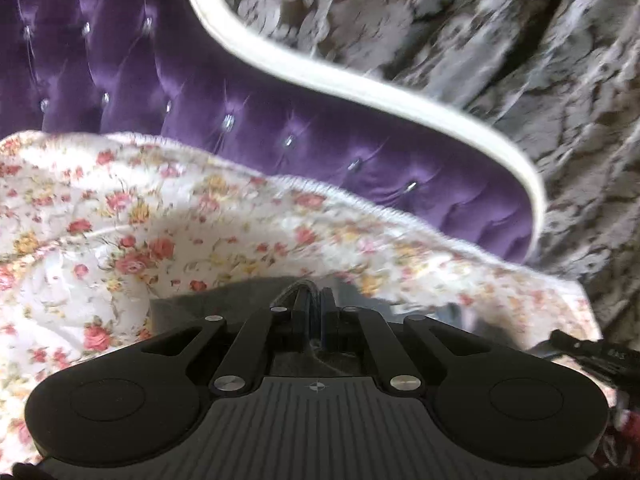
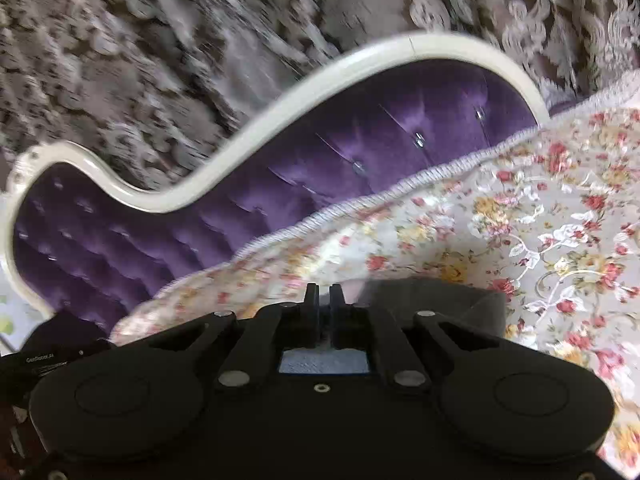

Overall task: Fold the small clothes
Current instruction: 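Lift the hem and fold it over toward the collar with both tools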

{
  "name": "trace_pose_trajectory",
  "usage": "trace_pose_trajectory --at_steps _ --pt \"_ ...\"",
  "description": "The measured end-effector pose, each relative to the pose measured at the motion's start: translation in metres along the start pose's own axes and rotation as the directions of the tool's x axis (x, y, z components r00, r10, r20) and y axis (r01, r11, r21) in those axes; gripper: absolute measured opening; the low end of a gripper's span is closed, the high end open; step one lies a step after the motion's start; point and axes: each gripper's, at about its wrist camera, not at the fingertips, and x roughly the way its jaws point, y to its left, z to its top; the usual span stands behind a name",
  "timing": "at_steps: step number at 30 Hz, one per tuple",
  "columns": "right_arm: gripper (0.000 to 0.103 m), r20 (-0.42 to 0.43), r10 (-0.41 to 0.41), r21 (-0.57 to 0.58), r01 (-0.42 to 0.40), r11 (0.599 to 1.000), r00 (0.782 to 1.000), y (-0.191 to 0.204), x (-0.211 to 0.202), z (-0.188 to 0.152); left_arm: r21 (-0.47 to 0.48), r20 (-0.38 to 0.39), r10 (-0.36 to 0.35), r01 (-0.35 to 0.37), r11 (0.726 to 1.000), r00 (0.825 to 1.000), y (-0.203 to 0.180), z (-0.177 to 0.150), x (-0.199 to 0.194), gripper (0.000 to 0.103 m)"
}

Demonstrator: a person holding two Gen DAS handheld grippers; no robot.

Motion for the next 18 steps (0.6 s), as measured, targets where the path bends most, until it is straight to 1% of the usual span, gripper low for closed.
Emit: trace_pose_trajectory --at_steps 2,5,8,10,11,12,13,14,16,18 --pt "0.011 -0.019 -0.030 0.002 0.030 1.000 0.999 -0.006 0.018 0.000 0.010 -0.016 0.024 -0.024 1.000 1.000 0.002 0.000 0.016 0.004" --pt "0.011 -0.031 -0.072 -0.027 0.071 0.997 0.997 -0.008 0.034 -0.001 -0.021 -0.030 0.028 -0.029 0.999 0.999 0.008 0.003 0.030 0.005" --pt "0.011 -0.008 -0.100 -0.059 0.099 0.993 0.995 -0.006 0.037 -0.001 -0.046 0.005 0.044 -0.043 0.998 0.999 0.013 0.010 0.036 0.005" --pt "0.012 0.004 -0.121 -0.061 0.121 0.991 0.993 -0.008 0.038 0.002 -0.030 0.035 0.062 -0.061 0.998 0.997 0.012 0.016 0.034 0.008" --pt "0.017 0.013 -0.130 -0.056 0.130 0.990 0.991 -0.010 0.037 0.004 -0.018 0.037 0.063 -0.062 0.998 0.997 0.011 0.018 0.032 0.022" --pt "0.020 0.024 -0.141 -0.056 0.142 0.988 0.990 -0.012 0.037 0.006 -0.006 0.046 0.058 -0.058 0.998 0.997 0.010 0.020 0.027 0.037" --pt "0.020 0.035 -0.155 -0.061 0.157 0.986 0.987 -0.014 0.037 0.008 0.010 0.061 0.051 -0.052 0.999 0.997 0.007 0.020 0.021 0.040" --pt "0.020 0.040 -0.158 -0.067 0.160 0.985 0.987 -0.013 0.035 0.009 0.032 0.074 0.046 -0.049 0.998 0.996 0.004 0.019 0.013 0.041" --pt "0.020 0.031 -0.126 -0.083 0.129 0.988 0.991 -0.009 0.031 0.007 0.085 0.072 0.036 -0.042 0.995 0.997 -0.005 0.013 0.004 0.042" --pt "0.021 0.008 -0.109 -0.140 0.109 0.984 0.994 0.004 0.029 0.000 0.144 0.051 0.032 -0.039 0.989 0.998 -0.016 0.001 0.000 0.047"
